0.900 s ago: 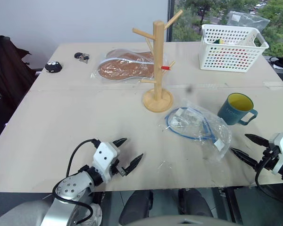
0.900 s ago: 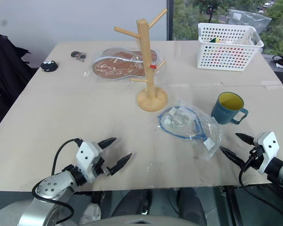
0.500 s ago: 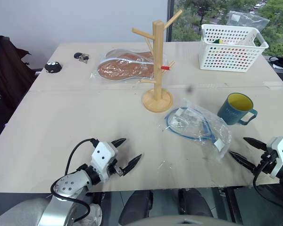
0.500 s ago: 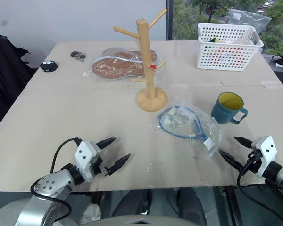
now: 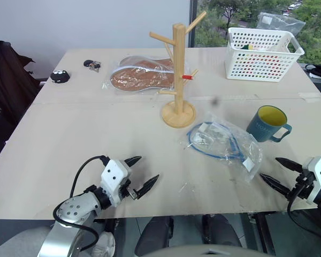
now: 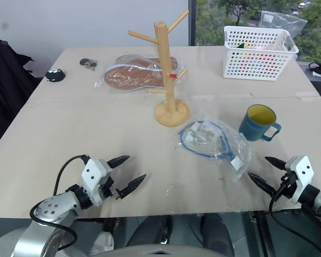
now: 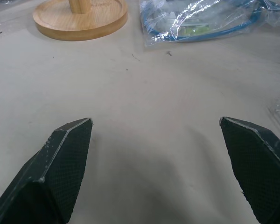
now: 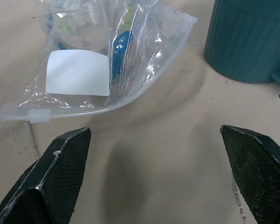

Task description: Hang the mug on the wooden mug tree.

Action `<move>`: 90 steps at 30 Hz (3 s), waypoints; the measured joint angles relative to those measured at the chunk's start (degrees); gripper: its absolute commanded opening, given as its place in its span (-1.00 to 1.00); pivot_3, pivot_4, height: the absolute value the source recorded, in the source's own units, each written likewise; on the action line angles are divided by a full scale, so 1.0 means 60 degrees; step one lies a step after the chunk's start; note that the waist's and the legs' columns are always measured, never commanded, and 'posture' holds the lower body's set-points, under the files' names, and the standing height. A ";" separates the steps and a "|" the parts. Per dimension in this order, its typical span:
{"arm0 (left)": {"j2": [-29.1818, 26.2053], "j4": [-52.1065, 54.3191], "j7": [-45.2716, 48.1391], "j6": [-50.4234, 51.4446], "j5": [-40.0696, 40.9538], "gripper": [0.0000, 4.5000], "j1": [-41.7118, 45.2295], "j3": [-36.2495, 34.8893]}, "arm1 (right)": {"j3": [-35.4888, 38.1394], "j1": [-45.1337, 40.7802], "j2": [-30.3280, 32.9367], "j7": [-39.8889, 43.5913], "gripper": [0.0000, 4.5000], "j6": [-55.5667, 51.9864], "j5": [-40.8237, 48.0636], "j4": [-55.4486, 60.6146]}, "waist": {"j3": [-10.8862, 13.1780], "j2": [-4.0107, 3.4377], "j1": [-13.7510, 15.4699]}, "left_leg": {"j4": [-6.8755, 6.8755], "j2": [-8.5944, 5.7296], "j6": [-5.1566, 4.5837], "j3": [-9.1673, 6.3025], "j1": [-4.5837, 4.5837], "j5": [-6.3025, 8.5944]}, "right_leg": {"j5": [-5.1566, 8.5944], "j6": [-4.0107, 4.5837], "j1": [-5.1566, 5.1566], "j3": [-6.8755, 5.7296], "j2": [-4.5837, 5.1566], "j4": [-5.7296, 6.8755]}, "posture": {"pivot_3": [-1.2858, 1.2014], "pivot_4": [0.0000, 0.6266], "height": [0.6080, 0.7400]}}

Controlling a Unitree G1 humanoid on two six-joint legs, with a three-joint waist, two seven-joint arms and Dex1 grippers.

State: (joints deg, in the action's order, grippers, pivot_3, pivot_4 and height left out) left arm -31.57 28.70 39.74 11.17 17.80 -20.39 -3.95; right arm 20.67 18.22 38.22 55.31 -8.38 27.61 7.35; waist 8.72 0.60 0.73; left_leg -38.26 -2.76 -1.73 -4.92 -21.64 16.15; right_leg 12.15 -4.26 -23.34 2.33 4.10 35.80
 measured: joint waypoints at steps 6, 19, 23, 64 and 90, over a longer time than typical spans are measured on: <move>-0.0061 0.0011 0.0006 0.0084 0.0059 1.00 0.0011 -0.0005 | 0.0088 -0.0212 0.0000 -0.0003 1.00 -0.0237 0.0354 0.0131 | 0.0001 -0.0002 -0.0013 | 0.0000 0.0000 0.0000 0.0002 0.0001 0.0000 | 0.0000 0.0000 0.0000 0.0003 0.0000 0.0000 | 0.03 -0.52 1.00; -0.0876 0.0897 0.1023 0.1693 0.2160 1.00 0.2362 -0.0005 | -0.1380 -0.3786 0.0104 -0.1975 1.00 -0.3456 0.1256 0.1181 | 0.0004 0.0006 0.0020 | 0.0000 -0.0007 0.0005 -0.0011 -0.0024 -0.0003 | -0.0023 -0.0032 -0.0023 -0.0011 0.0001 0.0003 | 0.03 -0.52 1.00; -0.1407 0.1400 0.1060 0.2364 0.2608 1.00 0.2656 -0.0054 | -0.2118 -0.3744 -0.0019 -0.2405 1.00 -0.4753 0.1114 0.0844 | 0.0010 -0.0003 -0.0008 | 0.0009 -0.0007 0.0008 -0.0008 -0.0033 -0.0004 | -0.0023 -0.0031 -0.0038 -0.0005 0.0001 0.0003 | 0.03 -0.52 1.00; -0.0703 0.1332 0.0791 0.3218 0.5547 1.00 0.5749 -0.0205 | 0.0040 -0.4628 0.2060 -0.1813 -0.98 -0.8750 0.4958 0.3854 | 0.0048 -0.0008 -0.0062 | -0.0009 -0.0020 0.0000 -0.0027 -0.0048 -0.0002 | -0.0026 -0.0036 -0.0027 -0.0027 0.0000 -0.0001 | 0.03 -0.52 1.00; 0.1154 -0.0514 0.0242 0.4506 0.4020 1.00 0.9049 0.2405 | 0.6498 -0.1487 0.6362 0.2357 -0.98 -0.6685 0.1158 -0.2248 | 0.0067 0.0023 -0.0116 | -0.0018 -0.0011 -0.0001 0.0077 -0.0024 -0.0005 | -0.0026 -0.0044 -0.0012 0.0009 -0.0009 -0.0001 | 0.03 -0.52 1.00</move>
State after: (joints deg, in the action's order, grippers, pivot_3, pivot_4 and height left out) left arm -24.65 25.61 41.19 38.20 41.92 33.90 10.49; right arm 59.66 9.29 76.40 69.45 -48.49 34.56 -6.14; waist 9.12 0.74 0.03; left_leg -38.36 -2.82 -1.73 -4.46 -21.79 16.13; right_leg 11.99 -4.52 -23.41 2.39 4.04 35.80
